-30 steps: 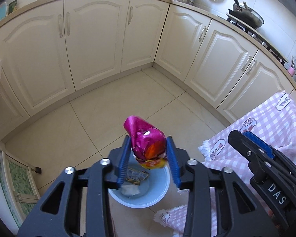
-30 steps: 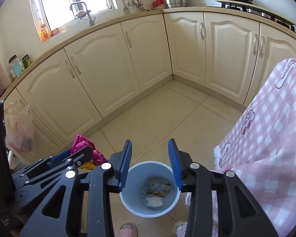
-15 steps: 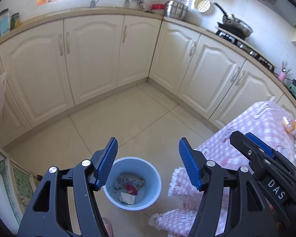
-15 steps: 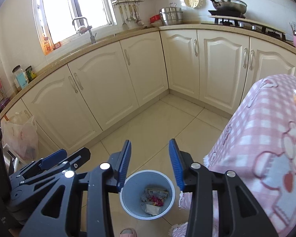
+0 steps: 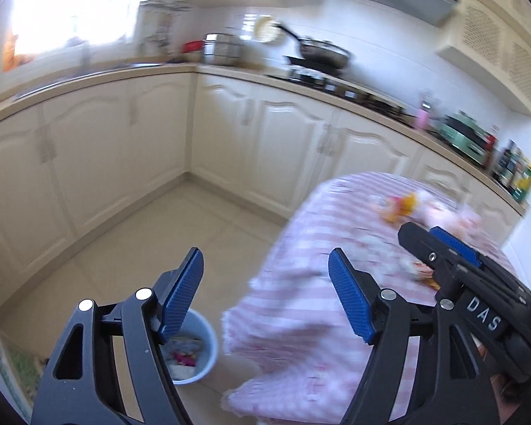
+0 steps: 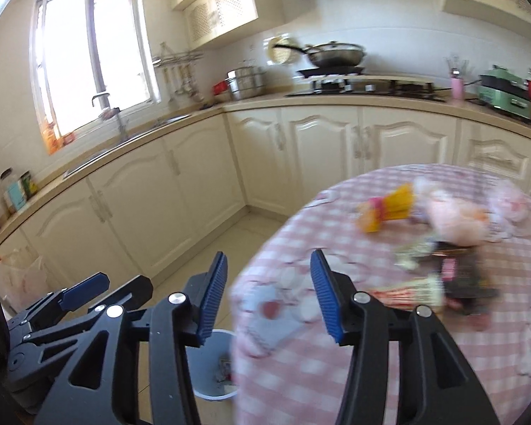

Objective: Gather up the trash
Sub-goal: 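Move both tools back over the table toward the snack packets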

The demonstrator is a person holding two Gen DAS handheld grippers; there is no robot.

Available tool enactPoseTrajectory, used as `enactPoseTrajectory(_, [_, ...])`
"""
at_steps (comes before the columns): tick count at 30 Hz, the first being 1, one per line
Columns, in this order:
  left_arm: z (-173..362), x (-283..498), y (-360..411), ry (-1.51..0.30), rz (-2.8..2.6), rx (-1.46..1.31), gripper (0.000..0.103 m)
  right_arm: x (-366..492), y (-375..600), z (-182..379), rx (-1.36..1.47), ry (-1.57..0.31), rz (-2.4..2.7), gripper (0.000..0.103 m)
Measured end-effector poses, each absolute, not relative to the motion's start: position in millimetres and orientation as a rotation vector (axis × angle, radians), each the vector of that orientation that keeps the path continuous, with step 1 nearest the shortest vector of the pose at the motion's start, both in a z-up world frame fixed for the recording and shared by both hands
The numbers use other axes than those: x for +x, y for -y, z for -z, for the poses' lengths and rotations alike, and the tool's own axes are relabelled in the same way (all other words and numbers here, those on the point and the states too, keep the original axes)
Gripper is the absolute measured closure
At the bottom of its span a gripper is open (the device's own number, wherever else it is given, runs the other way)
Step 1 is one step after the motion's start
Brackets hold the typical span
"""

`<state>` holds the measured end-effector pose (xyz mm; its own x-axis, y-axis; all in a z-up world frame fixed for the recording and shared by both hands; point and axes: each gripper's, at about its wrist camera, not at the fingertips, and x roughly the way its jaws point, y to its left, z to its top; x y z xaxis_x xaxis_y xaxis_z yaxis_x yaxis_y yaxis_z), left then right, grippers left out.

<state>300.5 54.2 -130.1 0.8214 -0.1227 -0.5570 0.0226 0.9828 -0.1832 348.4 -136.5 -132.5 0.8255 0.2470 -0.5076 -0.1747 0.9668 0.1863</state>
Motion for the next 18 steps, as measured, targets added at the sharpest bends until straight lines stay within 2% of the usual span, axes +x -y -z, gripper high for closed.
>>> enactPoseTrajectory(9, [139.6,315.6,46.6,-0.678,0.238,-0.095,0.03,320.4,271.1,140.8,0.222,-0.561,0.006,0.049])
enactPoseTrajectory(18, [156.0,343.5,87.4,-0.743,0.259,-0.071,0.031,332.1,314.3,162.9,0.283,-0.611,0.038,0.048])
